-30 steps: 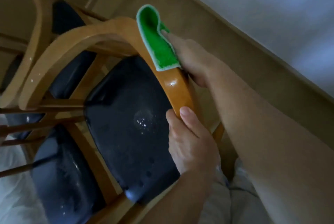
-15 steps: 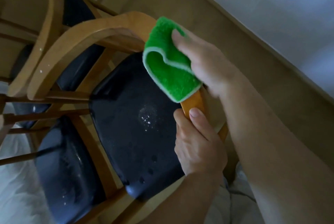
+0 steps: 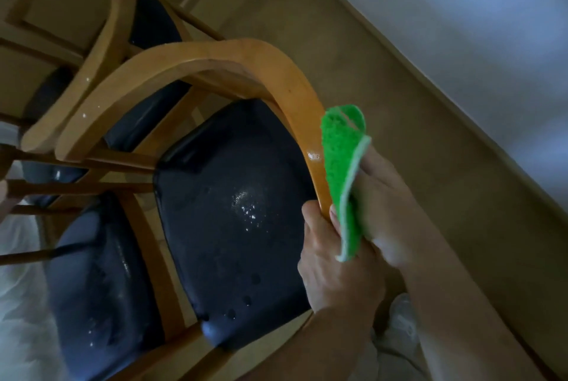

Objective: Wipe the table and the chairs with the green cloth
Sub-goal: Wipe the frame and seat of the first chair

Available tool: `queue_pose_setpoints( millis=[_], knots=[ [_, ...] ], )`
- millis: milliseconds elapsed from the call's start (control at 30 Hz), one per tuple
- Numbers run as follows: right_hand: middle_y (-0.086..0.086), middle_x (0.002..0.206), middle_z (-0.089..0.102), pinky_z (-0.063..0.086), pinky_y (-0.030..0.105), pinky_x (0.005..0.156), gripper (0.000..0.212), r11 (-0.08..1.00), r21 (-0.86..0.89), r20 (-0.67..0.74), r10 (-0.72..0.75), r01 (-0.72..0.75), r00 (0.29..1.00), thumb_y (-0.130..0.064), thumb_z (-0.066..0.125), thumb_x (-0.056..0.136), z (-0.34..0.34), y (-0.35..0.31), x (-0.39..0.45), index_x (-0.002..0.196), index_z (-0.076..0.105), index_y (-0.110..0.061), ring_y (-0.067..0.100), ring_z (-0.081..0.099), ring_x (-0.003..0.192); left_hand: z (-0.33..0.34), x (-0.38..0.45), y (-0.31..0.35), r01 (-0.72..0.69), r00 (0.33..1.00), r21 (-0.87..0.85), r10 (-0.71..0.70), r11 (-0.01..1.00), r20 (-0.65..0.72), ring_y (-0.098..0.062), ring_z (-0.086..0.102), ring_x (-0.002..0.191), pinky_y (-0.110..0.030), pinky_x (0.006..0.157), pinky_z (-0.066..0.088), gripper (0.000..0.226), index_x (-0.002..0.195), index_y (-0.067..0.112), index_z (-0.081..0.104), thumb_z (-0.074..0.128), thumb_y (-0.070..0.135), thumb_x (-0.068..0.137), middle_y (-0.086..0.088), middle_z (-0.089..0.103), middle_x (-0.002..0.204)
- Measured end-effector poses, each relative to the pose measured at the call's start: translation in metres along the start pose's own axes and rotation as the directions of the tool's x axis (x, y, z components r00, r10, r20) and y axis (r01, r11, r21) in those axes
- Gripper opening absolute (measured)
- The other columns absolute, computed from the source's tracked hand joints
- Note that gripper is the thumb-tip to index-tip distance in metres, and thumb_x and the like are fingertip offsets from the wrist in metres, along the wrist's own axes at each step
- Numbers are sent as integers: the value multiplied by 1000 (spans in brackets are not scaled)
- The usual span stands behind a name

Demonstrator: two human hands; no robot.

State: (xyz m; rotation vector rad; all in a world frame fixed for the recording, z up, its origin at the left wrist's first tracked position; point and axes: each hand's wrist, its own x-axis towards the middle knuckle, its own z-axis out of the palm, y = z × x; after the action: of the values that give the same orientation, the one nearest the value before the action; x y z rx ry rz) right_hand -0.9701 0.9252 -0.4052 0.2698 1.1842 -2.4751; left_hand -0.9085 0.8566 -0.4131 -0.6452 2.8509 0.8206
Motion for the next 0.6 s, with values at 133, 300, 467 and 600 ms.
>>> queue_pose_setpoints(
  millis=[133, 300, 467, 600],
  knots=[
    [-6, 122, 65, 54, 21, 79, 35, 988, -42, 54, -148, 151, 987, -30, 50, 94, 7, -27, 45, 126, 55, -43, 10, 66, 106, 0, -1, 2, -63, 998, -8, 63, 998, -32, -11, 53, 68, -32, 60, 27, 36, 94, 38, 34, 9, 65, 90, 10, 57, 82],
    [0, 88, 75, 55, 27, 64, 25, 979, -198, 16, 51, -47, 999, -39, 51, 98, 9, -60, 105, 100, 69, -22, 15, 72, 80, 3, -1, 0, -96, 994, -18, 95, 995, -60, -1, 51, 62, -20, 50, 28, 44, 83, 43, 26, -7, 71, 85, 11, 48, 64],
    [-13, 49, 55, 42, 24, 50, 54, 917, -368, -88, 130, -154, 988, -51, 46, 93, -5, -48, 98, 45, 64, -34, 1, 53, 44, 3, -1, 3, -102, 992, -16, 100, 995, -81, -4, 51, 59, -23, 53, 33, 44, 84, 41, 27, -6, 70, 86, 11, 48, 65],
    [-2, 69, 63, 52, 34, 71, 39, 895, -374, -168, 192, -242, 967, -55, 41, 92, -16, -27, 59, 77, 62, -25, 14, 61, 64, 0, -2, 4, -85, 994, -12, 84, 996, -73, -4, 44, 58, -33, 58, 36, 39, 89, 36, 29, 1, 63, 89, 12, 50, 74]
  ],
)
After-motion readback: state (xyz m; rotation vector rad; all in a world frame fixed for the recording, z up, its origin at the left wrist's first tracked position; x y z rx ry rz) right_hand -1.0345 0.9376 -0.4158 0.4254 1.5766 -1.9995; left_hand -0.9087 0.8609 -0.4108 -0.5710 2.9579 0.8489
